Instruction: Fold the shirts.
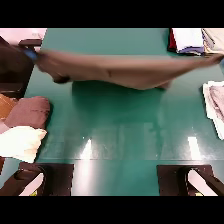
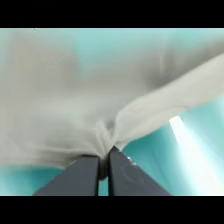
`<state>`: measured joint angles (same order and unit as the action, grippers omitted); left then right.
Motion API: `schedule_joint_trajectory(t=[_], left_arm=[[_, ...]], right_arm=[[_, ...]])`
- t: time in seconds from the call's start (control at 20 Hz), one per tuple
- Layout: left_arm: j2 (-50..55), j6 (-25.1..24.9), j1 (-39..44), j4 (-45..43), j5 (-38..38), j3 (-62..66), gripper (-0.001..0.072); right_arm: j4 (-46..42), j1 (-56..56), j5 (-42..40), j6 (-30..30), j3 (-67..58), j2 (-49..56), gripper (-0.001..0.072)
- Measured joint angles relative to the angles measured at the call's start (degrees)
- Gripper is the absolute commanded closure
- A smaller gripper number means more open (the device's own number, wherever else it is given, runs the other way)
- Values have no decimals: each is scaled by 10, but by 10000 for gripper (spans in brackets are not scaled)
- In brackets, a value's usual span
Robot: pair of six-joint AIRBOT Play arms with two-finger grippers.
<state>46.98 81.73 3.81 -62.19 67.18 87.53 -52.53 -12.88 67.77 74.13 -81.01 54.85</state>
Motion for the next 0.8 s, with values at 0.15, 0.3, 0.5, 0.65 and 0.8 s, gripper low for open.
schedule_joint_trajectory(t=[0.15,0.3,0.5,0.65,0.8], left_arm=[[-15,17,0,-23,0,163,680],[-21,40,0,-42,-11,284,680],[-23,64,0,-73,-17,340,680],[-20,79,0,-115,-10,294,679],[10,88,0,-145,24,206,679]], right_arm=[[0,0,5,8,-117,-50,693],[-24,0,27,31,-236,-61,693],[-80,0,106,69,-381,-25,694],[-100,0,152,88,-402,0,694],[-112,2,176,98,-338,19,694]])
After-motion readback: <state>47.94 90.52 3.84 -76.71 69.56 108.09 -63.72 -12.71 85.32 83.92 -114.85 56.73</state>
